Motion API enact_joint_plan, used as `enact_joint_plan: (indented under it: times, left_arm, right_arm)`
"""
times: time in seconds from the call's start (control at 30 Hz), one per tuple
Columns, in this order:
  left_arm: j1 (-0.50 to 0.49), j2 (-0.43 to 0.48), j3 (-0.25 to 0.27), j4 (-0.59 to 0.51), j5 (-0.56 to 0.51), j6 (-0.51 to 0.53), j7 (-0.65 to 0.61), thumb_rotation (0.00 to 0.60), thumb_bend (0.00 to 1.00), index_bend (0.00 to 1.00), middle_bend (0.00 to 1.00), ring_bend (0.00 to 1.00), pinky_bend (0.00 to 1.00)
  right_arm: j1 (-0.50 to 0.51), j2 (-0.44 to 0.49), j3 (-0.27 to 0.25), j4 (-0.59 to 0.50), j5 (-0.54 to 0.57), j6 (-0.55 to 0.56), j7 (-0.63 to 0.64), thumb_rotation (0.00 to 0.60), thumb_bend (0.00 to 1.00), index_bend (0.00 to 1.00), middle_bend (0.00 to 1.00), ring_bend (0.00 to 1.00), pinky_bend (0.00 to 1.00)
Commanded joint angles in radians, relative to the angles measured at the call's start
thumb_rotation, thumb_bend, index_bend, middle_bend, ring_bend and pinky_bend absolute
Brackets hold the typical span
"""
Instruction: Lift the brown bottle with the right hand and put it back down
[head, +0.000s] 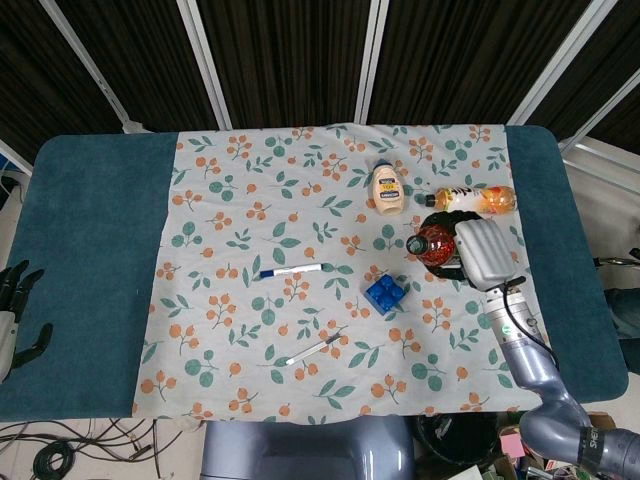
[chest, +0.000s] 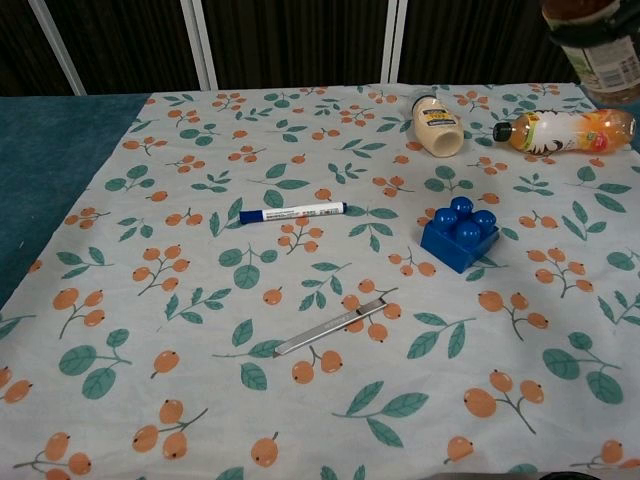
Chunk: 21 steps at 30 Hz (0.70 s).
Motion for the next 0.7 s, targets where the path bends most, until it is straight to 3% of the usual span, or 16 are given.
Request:
enact_joint_plan:
  times: [0.03, 0.07, 0.13, 0.3, 0.4, 0.7]
  left_arm:
    - [0.0, 0.0, 0.0, 0.0, 0.001, 0.0, 0.0, 0.6, 0.39, 0.12, 0.01, 0.01, 0.07]
    - [0.0, 0.0, 0.001, 0.0, 0.001, 0.0, 0.0, 0.6, 0.39, 0.12, 0.01, 0.01, 0.07]
    - [0.0, 0.0, 0.001, 0.0, 0.001, 0.001, 0.0, 0.6, 0.39, 0.12, 0.01, 0.01, 0.07]
    - [0.0, 0.0, 0.001, 0.0, 0.0, -0.001, 0.002, 0.6, 0.39, 0.12, 0.01, 0.01, 0.07]
    - [0.0, -0.001, 0.002, -0.001, 0.001, -0.001, 0.004, 0.6, 0.39, 0.12, 0.01, 0.01, 0.07]
    - [-0.001, 0.0, 0.002, -0.001, -0.005, -0.006, 0.009, 0.6, 0.39, 0.12, 0.01, 0.01, 0.07]
  right_arm:
    - [-0.108, 0.129, 0.224, -0.252, 0.043, -0.248, 1.028, 0.6, 0.46, 0.46, 0.48, 0.57, 0.62]
    - [-0.129, 0.136, 0.252, -0.252, 0.005, -0.257, 1.16, 0.6, 0.46, 0.46, 0.48, 0.57, 0.62]
    - [-0.152, 0.153, 0.266, -0.221, -0.089, -0.261, 1.291, 0.6, 0.46, 0.46, 0.48, 0.57, 0.62]
    - [-0.159, 0.181, 0.214, -0.131, -0.25, -0.226, 1.332, 0.6, 0.46, 0.46, 0.48, 0.57, 0.62]
    - [-0.149, 0.185, 0.17, -0.091, -0.294, -0.203, 1.287, 0.6, 0.46, 0.46, 0.48, 0.57, 0.62]
    - [-0.136, 0.084, 0.046, 0.018, -0.333, -0.052, 0.925, 0.6, 0.46, 0.46, 0.48, 0.57, 0.62]
